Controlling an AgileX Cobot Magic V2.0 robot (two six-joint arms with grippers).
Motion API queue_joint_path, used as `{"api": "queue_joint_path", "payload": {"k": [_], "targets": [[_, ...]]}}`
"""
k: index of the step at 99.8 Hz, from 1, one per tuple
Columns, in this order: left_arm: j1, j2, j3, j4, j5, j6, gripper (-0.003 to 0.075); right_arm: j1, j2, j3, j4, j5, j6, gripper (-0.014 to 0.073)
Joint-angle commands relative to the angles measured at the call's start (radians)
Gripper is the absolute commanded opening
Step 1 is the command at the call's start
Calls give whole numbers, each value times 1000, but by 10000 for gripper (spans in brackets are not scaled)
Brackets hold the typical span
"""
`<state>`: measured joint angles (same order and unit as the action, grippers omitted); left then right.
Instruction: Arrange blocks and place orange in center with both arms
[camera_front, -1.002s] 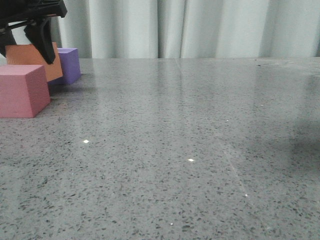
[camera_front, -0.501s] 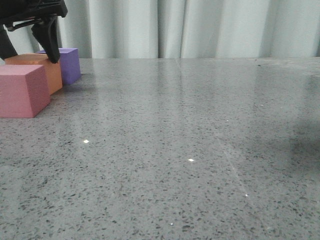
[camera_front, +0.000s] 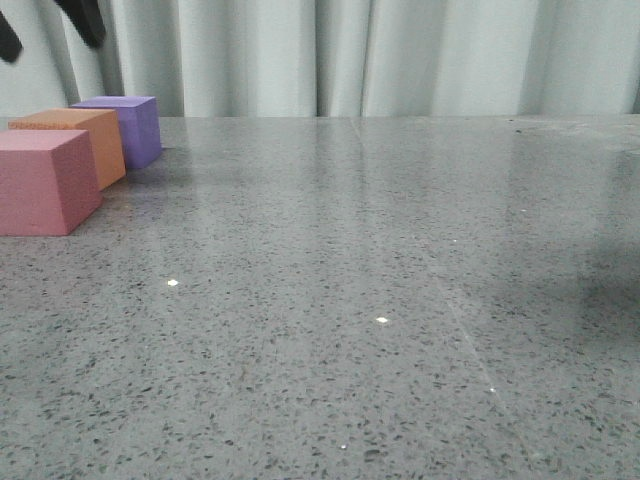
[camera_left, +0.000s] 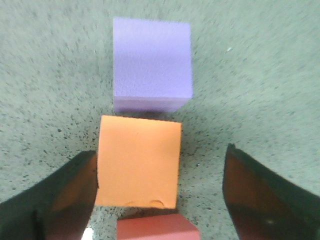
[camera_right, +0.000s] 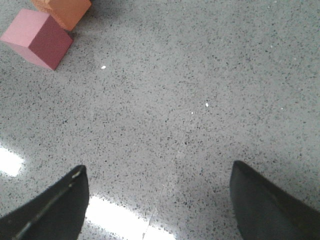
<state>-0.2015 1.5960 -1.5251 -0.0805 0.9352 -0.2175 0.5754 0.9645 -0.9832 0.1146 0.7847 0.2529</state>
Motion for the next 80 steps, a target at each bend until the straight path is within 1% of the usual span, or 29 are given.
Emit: {"api": "queue_joint_path", "payload": {"k": [1,18,27,36,49,63,70,77,80], "targets": [[-2,-106,-31,-13,-49,-14,494,-3,-33,-17,-15,-83,-9,580],[-2,-223,-24,-13,-39,12,464,-3,-100,40,-45,-143,-9,580],[-2,-298,6,-11,-46,19,438,-3,-145,82,-66,-178,-9,580],[-2,-376,58,-9,-56,42,410,-3,-199,130,-86,-220,-9,580],[-2,-482,155,14,-71,42,370,-3,-280,194,-108,-271,-9,580],[-2,-606,270,14,-138,62,281,-3,-363,257,-115,-311,-9,573],[-2,-667,326,14,-172,66,224,-3,-398,282,-115,-323,-9,523],[-2,-723,380,14,-195,68,166,-3,-428,306,-115,-334,-9,430],[-2,-751,400,14,-204,68,137,-3,-439,317,-115,-339,-9,374]]}}
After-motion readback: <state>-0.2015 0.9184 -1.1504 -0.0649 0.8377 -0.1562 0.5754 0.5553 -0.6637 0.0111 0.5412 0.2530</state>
